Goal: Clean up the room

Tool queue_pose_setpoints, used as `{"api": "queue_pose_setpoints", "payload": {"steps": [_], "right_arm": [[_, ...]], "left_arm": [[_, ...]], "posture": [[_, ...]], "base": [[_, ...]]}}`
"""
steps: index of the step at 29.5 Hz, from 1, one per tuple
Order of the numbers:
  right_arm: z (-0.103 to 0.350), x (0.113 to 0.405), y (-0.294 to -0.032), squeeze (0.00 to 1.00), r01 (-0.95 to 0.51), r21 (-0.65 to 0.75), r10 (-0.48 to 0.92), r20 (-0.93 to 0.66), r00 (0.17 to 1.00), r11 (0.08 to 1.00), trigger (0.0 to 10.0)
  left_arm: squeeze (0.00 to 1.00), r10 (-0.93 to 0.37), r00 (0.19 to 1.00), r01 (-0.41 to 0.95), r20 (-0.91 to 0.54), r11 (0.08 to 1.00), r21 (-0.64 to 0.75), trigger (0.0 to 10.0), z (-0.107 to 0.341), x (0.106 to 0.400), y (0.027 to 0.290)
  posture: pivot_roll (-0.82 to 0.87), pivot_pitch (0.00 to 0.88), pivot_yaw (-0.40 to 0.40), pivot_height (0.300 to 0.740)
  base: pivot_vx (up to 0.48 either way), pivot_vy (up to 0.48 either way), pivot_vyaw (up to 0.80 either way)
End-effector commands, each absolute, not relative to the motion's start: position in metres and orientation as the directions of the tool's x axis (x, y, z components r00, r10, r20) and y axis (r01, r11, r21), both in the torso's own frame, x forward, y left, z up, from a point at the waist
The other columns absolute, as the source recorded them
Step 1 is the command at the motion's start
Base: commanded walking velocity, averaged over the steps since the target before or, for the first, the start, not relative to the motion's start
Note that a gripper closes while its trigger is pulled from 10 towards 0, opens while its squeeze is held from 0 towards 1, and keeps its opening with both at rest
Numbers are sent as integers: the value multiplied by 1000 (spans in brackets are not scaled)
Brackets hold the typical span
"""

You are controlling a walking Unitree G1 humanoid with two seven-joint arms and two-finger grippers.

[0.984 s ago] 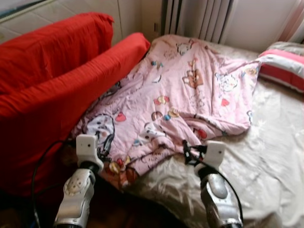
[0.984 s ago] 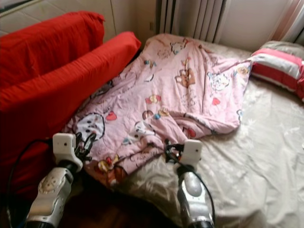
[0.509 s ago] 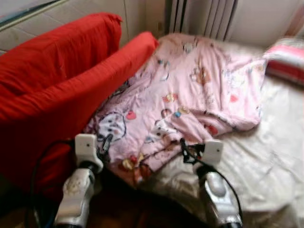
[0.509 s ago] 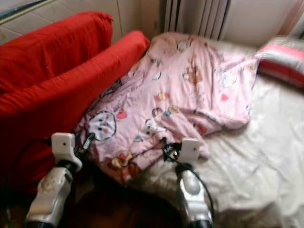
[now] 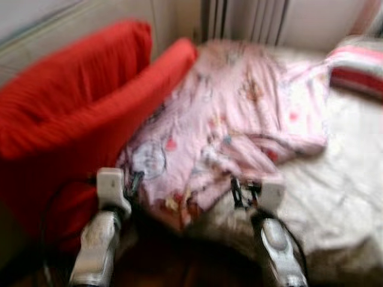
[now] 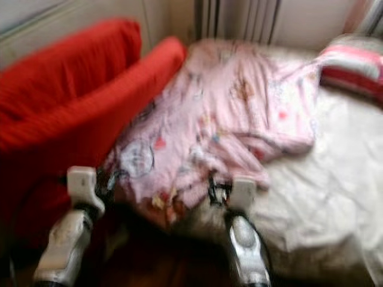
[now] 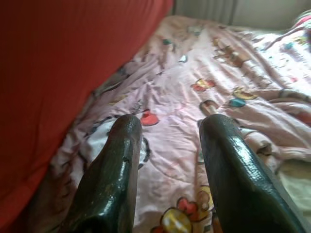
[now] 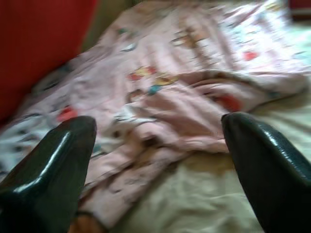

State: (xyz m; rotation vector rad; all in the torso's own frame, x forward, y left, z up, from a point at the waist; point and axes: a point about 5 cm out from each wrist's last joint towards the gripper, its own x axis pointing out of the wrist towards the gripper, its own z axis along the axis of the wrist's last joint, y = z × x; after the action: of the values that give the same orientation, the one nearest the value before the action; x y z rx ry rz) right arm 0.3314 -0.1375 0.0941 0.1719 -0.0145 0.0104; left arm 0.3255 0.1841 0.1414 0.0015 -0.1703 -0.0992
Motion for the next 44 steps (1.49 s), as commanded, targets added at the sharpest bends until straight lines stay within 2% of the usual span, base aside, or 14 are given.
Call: {"api": "queue_pose_setpoints", "payload": {"steps": [1,13,24,28,30,39,44], "right_arm": [[93,330,-124,0,-41,192,40,8,999,981,10000],[92,330,-123,0,-53,197,52,7,999,979,10000],[92,329,-118,0,-94,134,93,9,996,987,10000],[93,329,-116,0,-102,127,101,18,995,987,10000],[92,329,-115,0,-94,160,94,7,996,983,10000],[92,329,-116,0,-105,135,104,14,995,985,10000],[96,328,-112,0,-133,112,128,46,991,985,10000]], "left_arm": [[0,-83,985,79,152,996,28,10000,137,321,192],[0,-92,983,91,158,996,14,10000,138,321,190],[0,-101,985,103,137,995,-2,10000,134,318,188],[0,-109,985,110,134,994,-3,10000,133,318,186],[0,-111,985,113,134,994,-4,10000,133,318,186],[0,-120,984,121,134,993,-6,10000,133,319,185],[0,-123,983,125,134,992,-3,10000,135,319,185]], "posture": [[108,233,10,740],[110,233,12,740],[111,223,19,740],[108,217,21,740],[106,210,22,740],[103,197,26,740],[106,199,29,740]], "base": [[0,0,0],[0,0,0],[0,0,0],[0,0,800],[0,0,0],[0,0,0],[0,0,773]]}}
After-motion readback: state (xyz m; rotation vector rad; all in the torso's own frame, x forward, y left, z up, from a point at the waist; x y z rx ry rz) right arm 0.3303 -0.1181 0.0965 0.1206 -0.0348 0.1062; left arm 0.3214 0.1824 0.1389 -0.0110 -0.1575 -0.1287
